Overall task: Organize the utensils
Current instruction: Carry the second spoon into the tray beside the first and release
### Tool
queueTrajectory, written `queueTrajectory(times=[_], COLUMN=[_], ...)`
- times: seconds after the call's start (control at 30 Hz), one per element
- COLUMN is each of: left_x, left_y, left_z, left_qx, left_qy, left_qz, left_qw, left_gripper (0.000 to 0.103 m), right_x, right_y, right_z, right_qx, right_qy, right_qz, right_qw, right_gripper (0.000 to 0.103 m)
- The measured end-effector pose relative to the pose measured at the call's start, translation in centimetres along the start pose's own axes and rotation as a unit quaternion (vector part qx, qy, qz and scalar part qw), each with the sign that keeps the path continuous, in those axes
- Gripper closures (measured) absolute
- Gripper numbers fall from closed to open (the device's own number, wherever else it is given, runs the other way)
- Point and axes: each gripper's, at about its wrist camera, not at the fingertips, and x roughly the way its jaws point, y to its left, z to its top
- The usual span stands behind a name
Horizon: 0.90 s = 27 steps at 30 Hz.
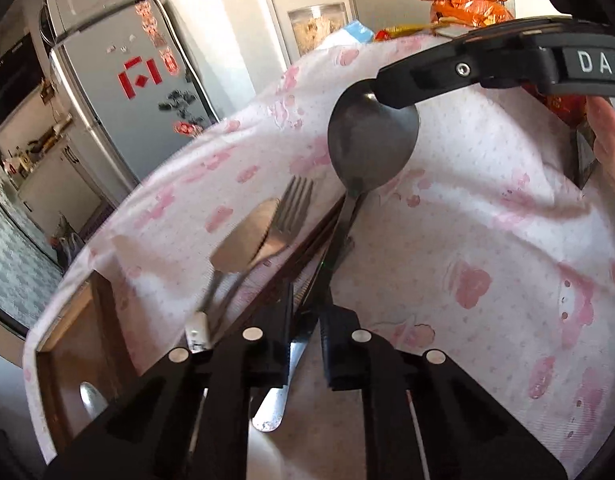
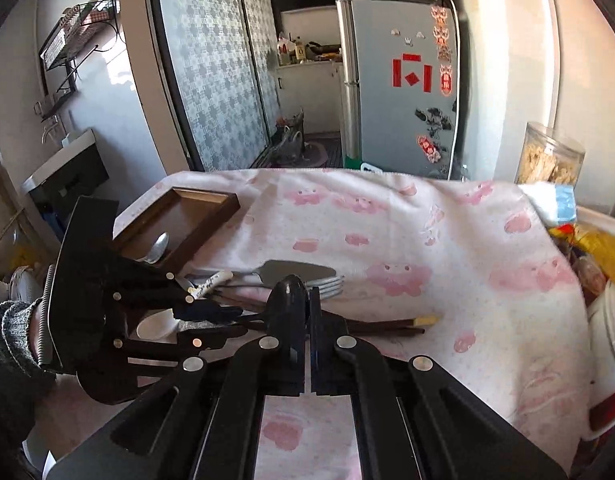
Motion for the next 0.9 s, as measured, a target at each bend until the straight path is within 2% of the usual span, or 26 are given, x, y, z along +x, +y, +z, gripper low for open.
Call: queueTrajectory(times=[0.33, 0.7, 0.9], left_x=[-4.6, -8.0, -8.2], left_y=[1.4, 7.7, 11.8], left_z=[-0.6, -5.3, -8.4], left_qx=[-0.007, -0.062, -0.116], left_qy=[-0.009, 0.007, 0.024], left_qz=[0.026, 0.065, 0.062], left_qw=[0.9996, 0.9959, 0.9910], left_gripper=[0.090, 0.090, 0.090], right_x=[-0.7, 4.2, 8.3], right_y=[3.3, 10.4, 14.0], right_z=[2.4, 6.4, 8.1], right_qx=[-0.019, -0.053, -0.069], right_qy=[-0.019, -0.007, 0.017], right_qz=[0.019, 0.076, 0.100], right_qw=[0.999, 0.996, 0.992], right_gripper=[0.102, 0.102, 0.102])
